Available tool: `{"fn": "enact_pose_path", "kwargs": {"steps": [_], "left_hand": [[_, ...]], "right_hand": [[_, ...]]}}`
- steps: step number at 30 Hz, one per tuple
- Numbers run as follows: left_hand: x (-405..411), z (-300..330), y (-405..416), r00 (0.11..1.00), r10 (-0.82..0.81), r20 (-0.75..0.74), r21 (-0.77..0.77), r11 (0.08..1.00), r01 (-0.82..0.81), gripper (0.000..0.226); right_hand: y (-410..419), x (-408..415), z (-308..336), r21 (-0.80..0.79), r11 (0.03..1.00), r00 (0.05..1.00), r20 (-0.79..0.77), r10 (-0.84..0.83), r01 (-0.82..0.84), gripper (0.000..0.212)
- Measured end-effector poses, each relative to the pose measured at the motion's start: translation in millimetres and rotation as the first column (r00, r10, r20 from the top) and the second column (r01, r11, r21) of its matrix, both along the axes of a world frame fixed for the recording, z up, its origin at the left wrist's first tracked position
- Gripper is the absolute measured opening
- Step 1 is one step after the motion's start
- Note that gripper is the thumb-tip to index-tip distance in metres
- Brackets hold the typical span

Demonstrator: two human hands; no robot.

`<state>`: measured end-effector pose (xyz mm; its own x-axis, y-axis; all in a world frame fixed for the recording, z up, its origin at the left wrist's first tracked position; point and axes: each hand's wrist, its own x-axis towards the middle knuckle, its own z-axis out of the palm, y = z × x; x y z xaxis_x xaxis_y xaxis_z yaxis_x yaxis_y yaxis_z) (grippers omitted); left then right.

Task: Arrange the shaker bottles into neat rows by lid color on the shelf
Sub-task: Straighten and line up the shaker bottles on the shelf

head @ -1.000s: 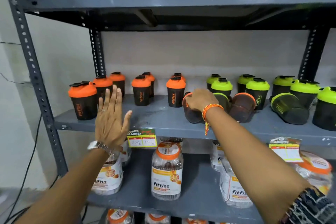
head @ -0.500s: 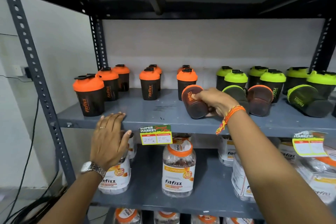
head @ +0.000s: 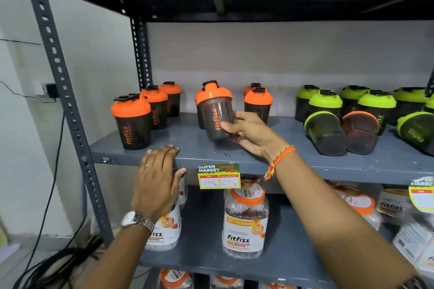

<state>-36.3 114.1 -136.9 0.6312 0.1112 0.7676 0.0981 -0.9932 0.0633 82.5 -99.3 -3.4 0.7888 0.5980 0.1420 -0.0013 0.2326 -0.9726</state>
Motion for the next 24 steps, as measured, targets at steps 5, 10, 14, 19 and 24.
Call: {"fn": "enact_pose_path", "kwargs": {"steps": [5,10,14,19,24], "left_hand": [[-0.3,-0.9,1.0,1.0,0.002,-0.013,-0.01,1.0,-0.002,0.049],[2.0,-2.6,2.5,1.0,-0.006,-0.005,-0.026,1.0,0.006,0.051],[2.5,-3.7,2.7,1.0,-0.006,-0.004,-0.027,1.0,0.005,0.049],[3.4,-5.0,3.2,1.0,0.0,0.002,-0.022,1.0,0.0,0.048],[1.5,-3.5,0.8,1.0,0.003,0.004,-0.029,1.0,-0.003,0.049]], "right_hand": [[26.9,12.7,-12.7,0.013,1.0,0.998,0.055,0.01,-0.01,0.06],[42.4,20.1,-18.9,-0.092,0.996,0.988,0.157,0.006,0.008,0.063],[50.0,19.9,-24.4,-0.199,0.98,0.973,0.229,0.026,0.02,0.068],[49.2,22.6,-25.5,-0.229,0.974,0.97,0.235,0.06,-0.004,0.068],[48.0,20.7,-24.1,-0.253,0.967,0.967,0.239,0.084,-0.021,0.068]]}}
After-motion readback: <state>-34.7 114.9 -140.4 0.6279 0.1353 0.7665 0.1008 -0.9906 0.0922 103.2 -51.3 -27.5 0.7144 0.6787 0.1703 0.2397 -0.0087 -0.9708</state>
